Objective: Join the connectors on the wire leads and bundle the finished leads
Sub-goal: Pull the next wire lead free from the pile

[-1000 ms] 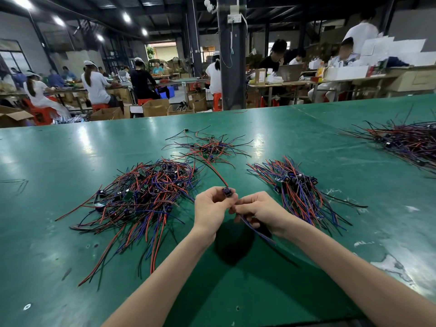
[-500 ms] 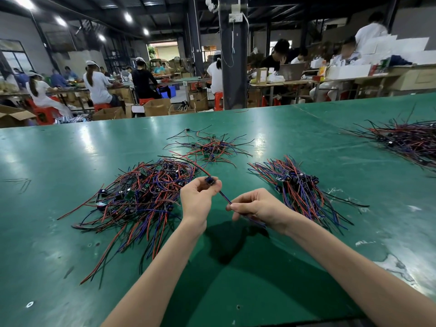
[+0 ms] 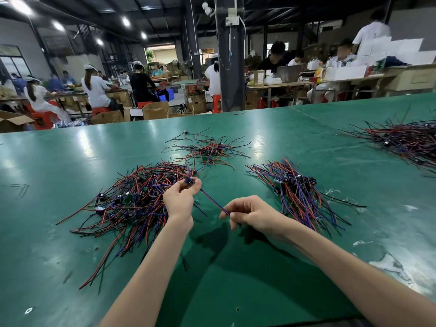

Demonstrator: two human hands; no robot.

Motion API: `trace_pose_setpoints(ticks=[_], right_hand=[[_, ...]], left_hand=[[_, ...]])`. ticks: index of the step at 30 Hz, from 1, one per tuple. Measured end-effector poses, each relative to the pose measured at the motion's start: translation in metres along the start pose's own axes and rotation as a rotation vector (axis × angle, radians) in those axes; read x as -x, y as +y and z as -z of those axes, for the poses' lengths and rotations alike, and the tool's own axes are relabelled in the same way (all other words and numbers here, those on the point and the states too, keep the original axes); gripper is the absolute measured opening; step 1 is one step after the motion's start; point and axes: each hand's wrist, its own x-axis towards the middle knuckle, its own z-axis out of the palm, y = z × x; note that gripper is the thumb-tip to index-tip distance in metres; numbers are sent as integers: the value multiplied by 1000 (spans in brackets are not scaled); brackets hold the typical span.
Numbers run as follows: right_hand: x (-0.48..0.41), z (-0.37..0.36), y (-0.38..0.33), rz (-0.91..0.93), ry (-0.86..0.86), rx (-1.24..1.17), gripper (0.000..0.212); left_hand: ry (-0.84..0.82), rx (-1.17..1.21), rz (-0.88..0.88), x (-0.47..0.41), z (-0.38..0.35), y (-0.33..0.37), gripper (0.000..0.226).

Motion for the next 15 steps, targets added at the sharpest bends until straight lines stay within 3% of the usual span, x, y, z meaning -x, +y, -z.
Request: trace_pose_setpoints(ticks=[7, 15], right_hand=[[0, -3, 0, 26, 9, 49, 31], [2, -2, -2, 69, -25, 36, 27]], left_hand=[[7, 34, 24, -2, 0, -1, 13], [20, 58, 31, -4, 1, -1, 13]])
